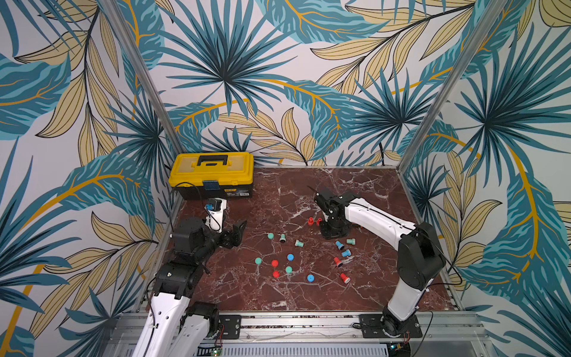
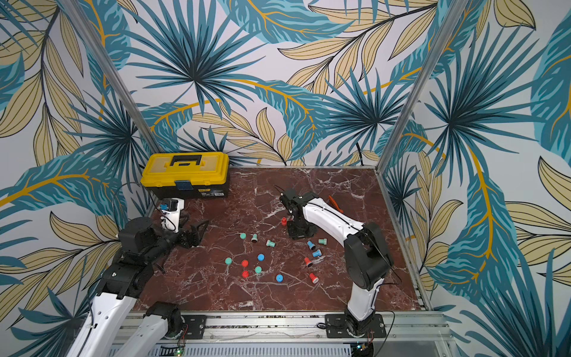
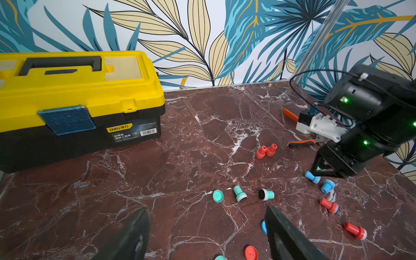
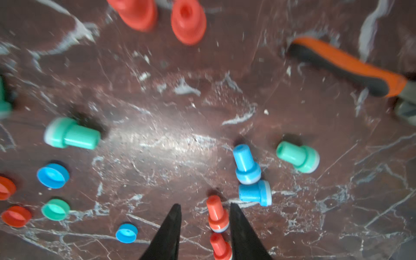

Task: Close the stamp cap
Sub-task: Pick up the stamp from the center of the board.

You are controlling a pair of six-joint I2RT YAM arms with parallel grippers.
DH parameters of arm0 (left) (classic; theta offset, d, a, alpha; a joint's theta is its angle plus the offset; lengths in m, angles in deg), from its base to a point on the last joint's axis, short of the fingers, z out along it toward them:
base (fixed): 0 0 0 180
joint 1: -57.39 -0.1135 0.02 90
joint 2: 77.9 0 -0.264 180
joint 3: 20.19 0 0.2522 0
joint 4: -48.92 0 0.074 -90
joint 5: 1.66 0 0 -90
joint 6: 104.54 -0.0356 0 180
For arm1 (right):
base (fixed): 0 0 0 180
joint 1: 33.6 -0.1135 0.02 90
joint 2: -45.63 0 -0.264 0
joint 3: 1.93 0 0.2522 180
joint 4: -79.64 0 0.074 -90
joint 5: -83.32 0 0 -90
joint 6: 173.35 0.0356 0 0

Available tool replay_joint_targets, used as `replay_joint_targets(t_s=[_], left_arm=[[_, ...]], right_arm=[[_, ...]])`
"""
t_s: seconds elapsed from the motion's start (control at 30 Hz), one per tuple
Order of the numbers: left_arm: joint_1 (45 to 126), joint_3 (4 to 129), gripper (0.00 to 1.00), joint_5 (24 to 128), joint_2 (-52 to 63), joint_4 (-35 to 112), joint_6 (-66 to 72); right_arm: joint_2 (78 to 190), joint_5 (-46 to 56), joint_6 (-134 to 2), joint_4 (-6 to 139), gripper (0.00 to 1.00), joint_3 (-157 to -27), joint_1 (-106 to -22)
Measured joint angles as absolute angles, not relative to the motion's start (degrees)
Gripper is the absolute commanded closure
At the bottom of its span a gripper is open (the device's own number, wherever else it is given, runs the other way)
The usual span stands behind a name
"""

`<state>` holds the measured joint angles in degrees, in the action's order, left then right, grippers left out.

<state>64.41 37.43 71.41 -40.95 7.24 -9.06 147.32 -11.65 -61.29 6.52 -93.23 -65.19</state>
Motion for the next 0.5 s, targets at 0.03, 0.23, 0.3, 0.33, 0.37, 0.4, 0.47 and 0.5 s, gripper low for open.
replay_joint_targets(t_s=[0.03, 0.23, 0.3, 0.33, 0.37, 0.4, 0.47, 0.5], left_arm=[[64.41, 37.43, 0.18, 71.41, -40.98, 7.24, -9.06], [64.41, 37.43, 0.18, 71.41, -41.19, 7.24, -9.02], [64.41, 37.43, 0.18, 71.41, -41.19, 7.24, -8.98], [64.41, 37.43, 0.18, 71.41, -41.22, 7.24, -8.95], [64.41, 37.43, 0.18, 71.41, -41.24, 7.24, -8.95], [64.41, 37.43, 0.18, 71.43, -41.26, 7.24, -8.95], [64.41, 37.43, 0.18, 71.43, -41.26, 7.24, -8.95], [64.41, 37.43, 0.18, 71.43, -41.26, 7.24, -8.95]], right_arm=[[146.9, -11.43, -61.16, 6.79, 0.62, -91.76, -65.26], [146.51, -9.84, -60.63, 8.86, 0.63, -84.92, -66.13], [146.95, -9.77, -60.61, 9.23, 0.63, -84.33, -66.51], [147.29, -9.82, -60.61, 9.43, 0.63, -84.24, -66.66], [147.84, -9.77, -60.61, 9.74, 0.63, -84.2, -66.83], [148.58, -9.82, -60.61, 10.09, 0.64, -84.2, -67.03], [149.85, -9.84, -60.59, 10.52, 0.65, -84.15, -67.27], [150.46, -9.9, -60.57, 10.61, 0.65, -84.09, -67.4]])
